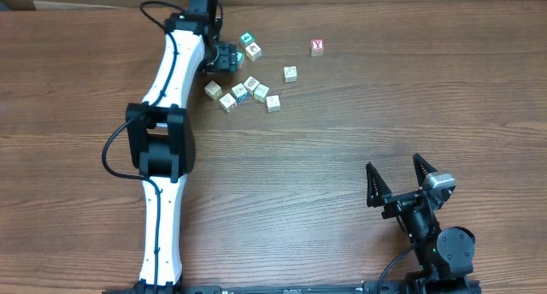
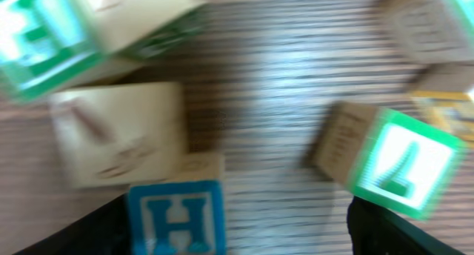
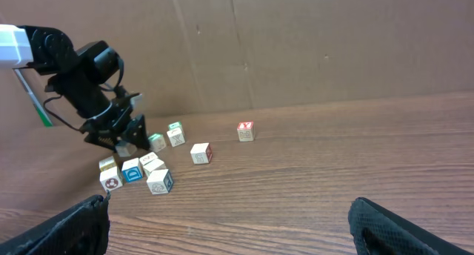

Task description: Form a horizontal line

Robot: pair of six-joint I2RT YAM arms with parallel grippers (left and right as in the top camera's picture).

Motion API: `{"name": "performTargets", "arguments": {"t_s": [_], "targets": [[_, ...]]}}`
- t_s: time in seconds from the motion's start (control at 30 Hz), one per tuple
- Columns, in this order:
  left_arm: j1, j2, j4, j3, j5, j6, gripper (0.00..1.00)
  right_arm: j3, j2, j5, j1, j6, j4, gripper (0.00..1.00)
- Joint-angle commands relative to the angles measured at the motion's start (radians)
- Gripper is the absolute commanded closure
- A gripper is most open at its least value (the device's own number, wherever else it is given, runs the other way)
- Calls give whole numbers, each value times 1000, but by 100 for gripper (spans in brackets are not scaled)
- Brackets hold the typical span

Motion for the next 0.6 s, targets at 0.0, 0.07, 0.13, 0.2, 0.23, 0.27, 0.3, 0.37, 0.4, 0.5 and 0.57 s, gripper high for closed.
{"name": "performTargets", "arguments": {"t_s": [0.0,0.07,0.13,0.2,0.23,0.27,0.3,0.37,0.4,0.5,0.57], "targets": [[-35,6,22,2,55,67,12,-10,-5,7,-3,2,3,0],[-52,6,32,2,41,94,10,-10,-5,7,-3,2,3,0],[-62,6,34,2,-10,92,9,-10,-5,7,-3,2,3,0],[-70,6,32,2,-82,79,9,-10,-5,7,-3,2,3,0],[-72,6,32,2,-116,65,9,-10,-5,7,-3,2,3,0],[-74,6,34,3,-140,57,9,-10,-5,7,-3,2,3,0],[-76,6,35,5,-145,58,9,-10,-5,7,-3,2,3,0],[-77,6,46,5,-147,58,9,-10,-5,7,-3,2,3,0],[-77,6,50,6,-147,58,9,-10,-5,7,-3,2,3,0],[-77,6,58,11,-148,58,8,-10,-5,7,-3,2,3,0],[-77,6,76,11,-148,58,6,-10,-5,7,-3,2,3,0]]}}
